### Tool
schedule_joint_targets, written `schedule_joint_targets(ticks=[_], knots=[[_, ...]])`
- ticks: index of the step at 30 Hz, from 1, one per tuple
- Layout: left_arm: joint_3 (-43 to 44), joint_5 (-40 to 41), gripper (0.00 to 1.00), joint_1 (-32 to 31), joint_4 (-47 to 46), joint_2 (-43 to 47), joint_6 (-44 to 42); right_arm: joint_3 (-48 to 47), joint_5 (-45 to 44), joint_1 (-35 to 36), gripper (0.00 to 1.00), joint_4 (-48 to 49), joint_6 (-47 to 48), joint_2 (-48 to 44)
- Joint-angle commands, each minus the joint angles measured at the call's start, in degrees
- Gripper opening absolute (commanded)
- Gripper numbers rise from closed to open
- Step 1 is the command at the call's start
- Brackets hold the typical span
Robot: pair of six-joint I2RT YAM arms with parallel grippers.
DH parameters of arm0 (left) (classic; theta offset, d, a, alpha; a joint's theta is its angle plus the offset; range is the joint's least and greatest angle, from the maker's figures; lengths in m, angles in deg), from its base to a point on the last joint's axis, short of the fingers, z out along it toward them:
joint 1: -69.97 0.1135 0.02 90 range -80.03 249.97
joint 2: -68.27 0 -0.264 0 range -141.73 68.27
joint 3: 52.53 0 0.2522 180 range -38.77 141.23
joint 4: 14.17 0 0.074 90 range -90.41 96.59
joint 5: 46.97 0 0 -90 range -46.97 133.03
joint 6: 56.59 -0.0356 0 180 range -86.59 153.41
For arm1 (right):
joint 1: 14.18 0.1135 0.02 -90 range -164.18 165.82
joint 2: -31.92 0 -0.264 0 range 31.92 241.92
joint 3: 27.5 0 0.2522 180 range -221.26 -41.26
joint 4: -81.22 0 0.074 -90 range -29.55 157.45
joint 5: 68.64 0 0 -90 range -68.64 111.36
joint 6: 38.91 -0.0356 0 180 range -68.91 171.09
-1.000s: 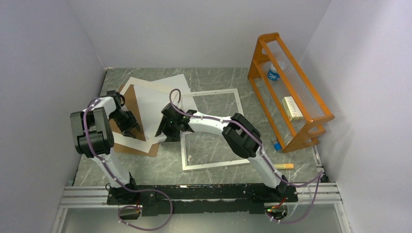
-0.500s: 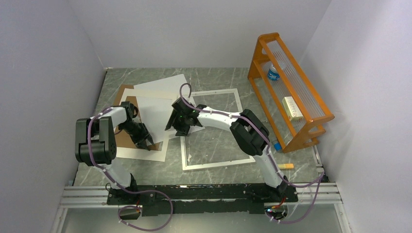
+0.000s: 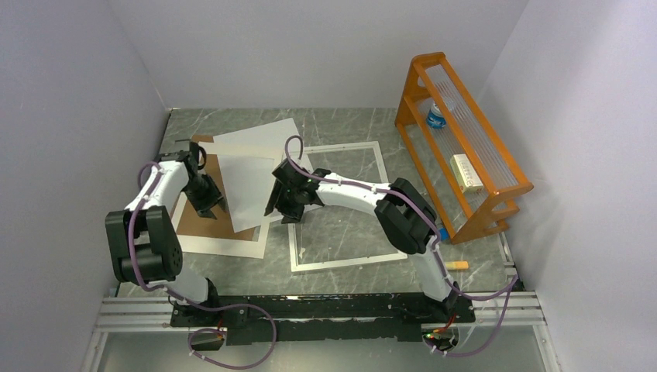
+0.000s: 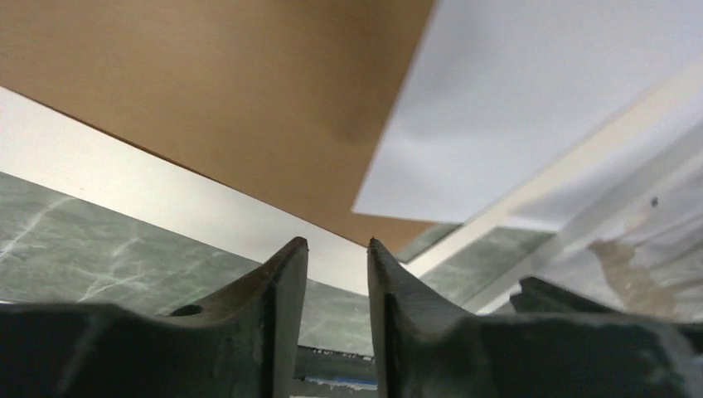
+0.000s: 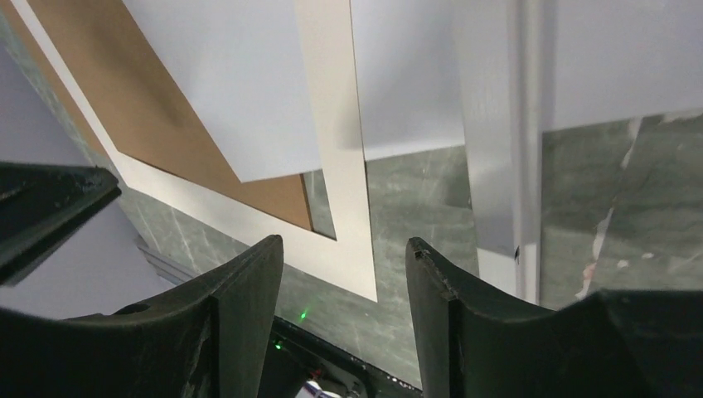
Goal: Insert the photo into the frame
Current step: Move the photo frame item to the center of the board, then pick up the photo frame item at the center of the board.
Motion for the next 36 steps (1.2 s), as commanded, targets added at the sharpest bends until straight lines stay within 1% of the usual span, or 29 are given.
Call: schedule_joint_targets(ticks=[1, 3, 9, 15, 21, 22, 26, 30, 33, 36], knots=[[-4.1, -0.2, 0.33, 5.9, -1.6, -2.8, 1.1, -0.5, -1.4, 1.8, 0.59, -1.1, -2.3, -1.2], [-5.5, -0.9, 0.3, 6.8, -1.5, -4.0, 1.5, -0.4, -0.6, 2.3, 0.59, -0.9, -2.6, -0.6], [-10.0, -0.4, 0.27, 6.9, -2.6, -5.1, 2.4, 0.0, 0.0, 3.0, 0.59, -1.1, -3.7, 1.1], [-8.5, -0.6, 0.24, 6.9, -0.1, -9.1, 2.1, -4.4, -0.6, 3.5, 0.59, -3.5, -3.9, 5.7], [-8.7, -0.9, 0.22, 6.1, -0.3, -12.1, 1.9, -5.7, 0.4, 3.7, 0.59, -1.3, -4.1, 9.4], [-8.7, -0.8, 0.23, 6.0, -0.3, -12.7, 1.8, -5.5, 0.7, 3.7, 0.6, -0.4, -4.0, 9.8], [-8.7, -1.4, 0.29, 5.7, -0.7, -14.2, 1.4, -4.7, 3.3, 3.6, 0.61, 5.0, -3.8, 11.0], [-8.7, -1.8, 0.33, 5.1, -0.9, -15.4, 1.1, -3.0, 6.3, 3.6, 0.63, 12.6, -2.8, 11.4], [-8.4, -2.0, 0.37, 4.8, -0.9, -15.9, 0.8, -2.0, 7.8, 3.6, 0.65, 17.8, -1.4, 10.9], [-8.3, -2.4, 0.43, 4.7, -1.0, -16.0, 0.4, -0.5, 8.8, 3.5, 0.68, 22.3, -0.6, 9.6]])
